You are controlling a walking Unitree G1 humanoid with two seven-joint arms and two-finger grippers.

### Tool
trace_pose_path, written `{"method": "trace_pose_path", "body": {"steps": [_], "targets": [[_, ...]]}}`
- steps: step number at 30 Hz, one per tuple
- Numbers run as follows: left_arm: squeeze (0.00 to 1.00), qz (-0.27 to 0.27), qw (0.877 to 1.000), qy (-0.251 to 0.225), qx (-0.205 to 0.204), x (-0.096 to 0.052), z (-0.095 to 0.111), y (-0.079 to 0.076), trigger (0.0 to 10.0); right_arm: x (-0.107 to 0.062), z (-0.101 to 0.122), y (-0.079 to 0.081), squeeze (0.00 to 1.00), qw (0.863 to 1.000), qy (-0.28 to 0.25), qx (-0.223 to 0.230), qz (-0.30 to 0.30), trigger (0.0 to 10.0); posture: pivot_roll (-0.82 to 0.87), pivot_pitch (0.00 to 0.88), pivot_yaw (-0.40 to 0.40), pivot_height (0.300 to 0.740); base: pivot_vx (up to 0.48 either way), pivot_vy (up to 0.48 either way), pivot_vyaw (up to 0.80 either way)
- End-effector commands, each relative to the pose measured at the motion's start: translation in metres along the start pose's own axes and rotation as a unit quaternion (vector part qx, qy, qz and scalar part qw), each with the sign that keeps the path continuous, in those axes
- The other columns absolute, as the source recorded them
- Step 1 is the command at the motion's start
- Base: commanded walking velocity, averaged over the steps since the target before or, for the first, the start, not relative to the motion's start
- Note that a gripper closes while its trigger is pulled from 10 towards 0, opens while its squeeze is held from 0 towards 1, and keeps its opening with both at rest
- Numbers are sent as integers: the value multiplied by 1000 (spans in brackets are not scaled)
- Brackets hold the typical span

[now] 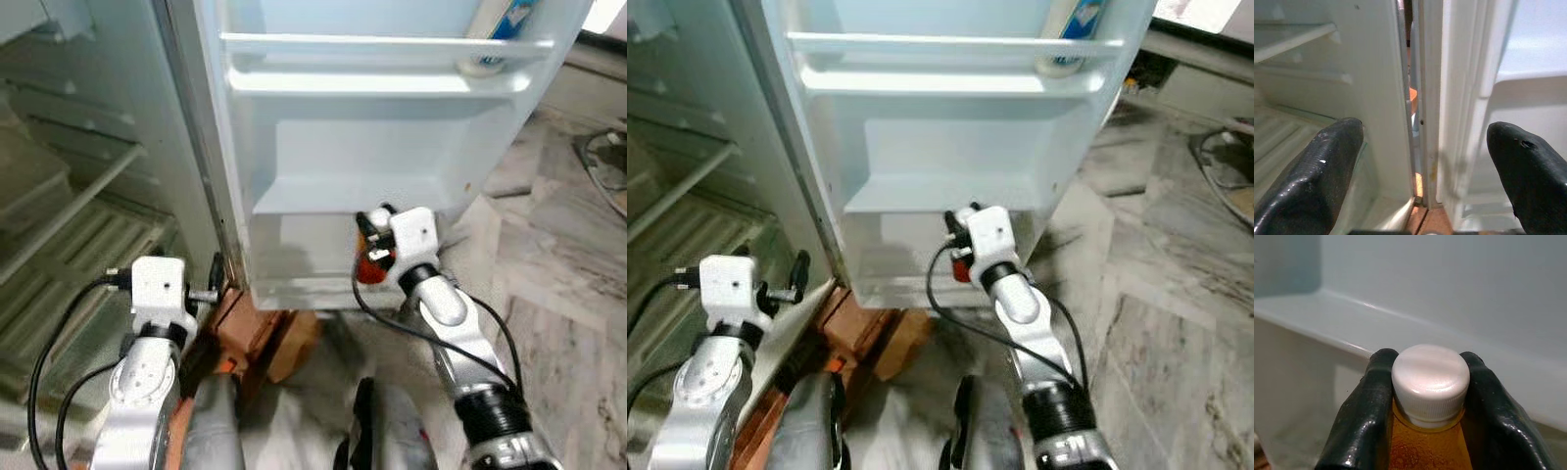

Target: Restocking fridge

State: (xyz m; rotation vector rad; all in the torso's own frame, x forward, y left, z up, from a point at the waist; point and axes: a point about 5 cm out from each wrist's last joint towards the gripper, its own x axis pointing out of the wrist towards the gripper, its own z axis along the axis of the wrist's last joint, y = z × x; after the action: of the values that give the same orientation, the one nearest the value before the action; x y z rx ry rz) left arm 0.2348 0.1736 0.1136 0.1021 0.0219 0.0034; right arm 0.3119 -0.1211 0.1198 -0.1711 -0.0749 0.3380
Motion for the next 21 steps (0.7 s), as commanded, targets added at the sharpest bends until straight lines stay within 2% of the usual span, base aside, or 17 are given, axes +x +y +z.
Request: {"method": "trace_pose_path", "body": {"steps": [1, 5, 9, 15, 16, 21], "targets": [[0, 10, 1000, 5, 2, -8, 1, 6, 10000, 0, -2, 4, 0, 1000, 5, 8, 10, 10000, 156, 114, -85, 600, 0, 0, 0], [0, 14, 1000, 17, 3, -17, -1, 10, 10000, 5, -3, 7, 0, 1000, 7, 5, 24, 10000, 163, 129, -83, 600, 0, 0, 0], [0, 8, 999, 32, 1, -29, -2, 9, 10000, 12, -6, 13, 0, 997, 1, -42, 60, 10000, 199, 174, -77, 585, 0, 0, 0], [0, -5, 999, 34, 7, -39, 4, 12, 10000, 21, -6, 13, 0, 997, -1, -48, 60, 10000, 227, 213, -69, 560, 0, 0, 0], [0, 3, 999, 34, 15, -41, 7, 17, 10000, 28, 0, 15, 0, 996, -16, -57, 73, 10000, 239, 234, -61, 555, 0, 0, 0], [0, 17, 999, 20, 20, -43, 15, 23, 10000, 36, 10, 18, 0, 991, -45, -88, 92, 10000, 251, 246, -59, 555, 0, 0, 0]]}}
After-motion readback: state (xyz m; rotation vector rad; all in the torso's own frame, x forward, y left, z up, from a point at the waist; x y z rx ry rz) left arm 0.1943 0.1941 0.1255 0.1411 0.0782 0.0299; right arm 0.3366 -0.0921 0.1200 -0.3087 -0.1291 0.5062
